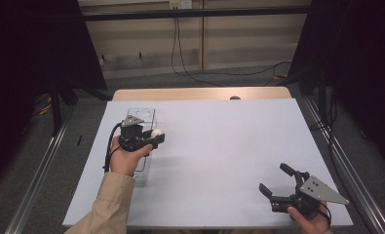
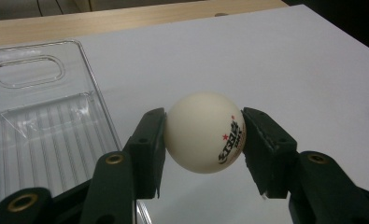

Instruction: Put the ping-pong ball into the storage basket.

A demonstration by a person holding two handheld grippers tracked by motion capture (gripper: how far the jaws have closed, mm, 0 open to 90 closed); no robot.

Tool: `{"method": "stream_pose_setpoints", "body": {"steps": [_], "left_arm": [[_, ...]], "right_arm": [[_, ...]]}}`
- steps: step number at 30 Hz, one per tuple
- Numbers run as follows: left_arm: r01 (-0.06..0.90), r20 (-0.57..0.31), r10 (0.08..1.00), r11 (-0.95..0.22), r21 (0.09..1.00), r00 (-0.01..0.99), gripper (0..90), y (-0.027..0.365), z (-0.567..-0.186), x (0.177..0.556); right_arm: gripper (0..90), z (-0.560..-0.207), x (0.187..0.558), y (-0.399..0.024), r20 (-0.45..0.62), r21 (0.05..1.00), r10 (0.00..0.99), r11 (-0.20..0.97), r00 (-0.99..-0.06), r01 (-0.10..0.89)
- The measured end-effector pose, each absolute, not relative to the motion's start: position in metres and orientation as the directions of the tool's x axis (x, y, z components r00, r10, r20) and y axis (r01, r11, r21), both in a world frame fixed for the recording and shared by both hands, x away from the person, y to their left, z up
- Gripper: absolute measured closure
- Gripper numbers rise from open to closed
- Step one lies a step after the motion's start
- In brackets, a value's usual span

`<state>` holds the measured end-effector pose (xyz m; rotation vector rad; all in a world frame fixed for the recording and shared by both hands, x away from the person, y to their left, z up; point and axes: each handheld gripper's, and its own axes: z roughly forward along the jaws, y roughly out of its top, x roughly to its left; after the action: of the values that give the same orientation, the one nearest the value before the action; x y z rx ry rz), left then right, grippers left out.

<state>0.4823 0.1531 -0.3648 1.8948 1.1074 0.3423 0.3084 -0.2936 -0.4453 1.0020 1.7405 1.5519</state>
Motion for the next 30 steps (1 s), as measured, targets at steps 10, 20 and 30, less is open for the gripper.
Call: {"method": "stream_pose_setpoints", "body": {"steps": [10,20,30], "left_arm": [[0.566,-0.185,0.810,-0.206,0.799,0.556,51.2,0.162,-0.367,0.482],[0.564,-0.181,0.821,-0.195,0.802,0.541,51.2,0.169,-0.366,0.482],[0.567,-0.182,0.828,-0.188,0.802,0.531,51.2,0.176,-0.364,0.481]], "right_arm": [[2.3,-0.445,0.308,-0.294,0.049,0.988,0.839,0.039,-0.542,0.149],[2.3,-0.446,0.308,-0.293,0.048,0.988,0.840,0.039,-0.540,0.148],[2.3,-0.446,0.309,-0.293,0.043,0.989,0.838,0.043,-0.544,0.145]]}}
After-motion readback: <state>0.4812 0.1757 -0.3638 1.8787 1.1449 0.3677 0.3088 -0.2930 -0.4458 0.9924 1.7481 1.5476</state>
